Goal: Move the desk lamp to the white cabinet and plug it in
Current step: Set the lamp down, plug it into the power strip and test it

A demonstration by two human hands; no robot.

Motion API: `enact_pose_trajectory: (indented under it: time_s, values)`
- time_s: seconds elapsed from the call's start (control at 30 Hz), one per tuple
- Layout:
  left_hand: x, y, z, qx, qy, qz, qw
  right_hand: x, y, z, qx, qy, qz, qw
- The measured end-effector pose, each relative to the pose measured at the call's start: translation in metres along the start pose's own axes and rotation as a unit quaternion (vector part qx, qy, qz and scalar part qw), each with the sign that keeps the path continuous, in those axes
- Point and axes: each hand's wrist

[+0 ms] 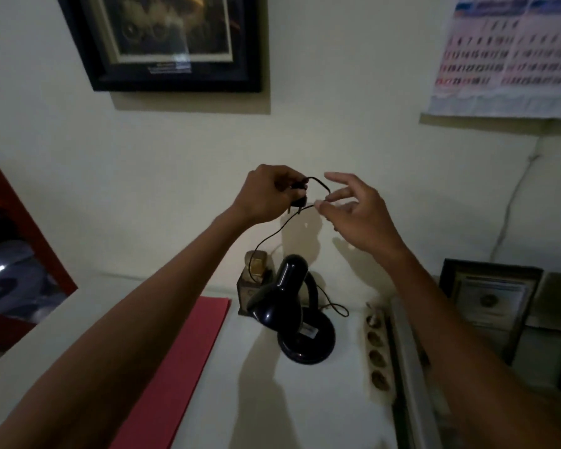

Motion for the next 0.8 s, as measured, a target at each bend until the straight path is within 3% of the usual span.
enact_pose_trajectory:
  time_s: [0.1, 0.23, 0.43, 0.67, 0.8]
  values:
    - [-0.025, 0.018, -0.022, 0.064, -0.014, 0.001, 0.998, -0.016, -0.013, 0.019, -0.069, 0.063, -0.090, 0.991]
    - [-0.042, 0.036, -0.054, 0.134, -0.064, 0.004, 0.989, -0.016, -0.003, 0.041, -0.080, 0.037, -0.121, 0.989]
    - [-0.049, 0.039, -0.091, 0.162, -0.127, 0.010, 0.979, -0.009, 0.032, 0.058, 0.122, 0.139, -0.049, 0.982]
    - [-0.032, 0.019, -0.129, 0.165, -0.214, 0.097, 0.958, 0.004, 0.068, 0.059, 0.180, 0.068, -0.095, 0.977]
    - [-0.012, 0.002, -0.158, 0.068, -0.252, 0.148, 0.954, 0.021, 0.098, 0.050, 0.220, -0.021, -0.149, 0.964]
Point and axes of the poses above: each hand's wrist, its own x-axis away from the middle knuckle, its own z-axis out of the back of the hand, y = z × x, and after that the axes turned 3 degrees about z, right-handed
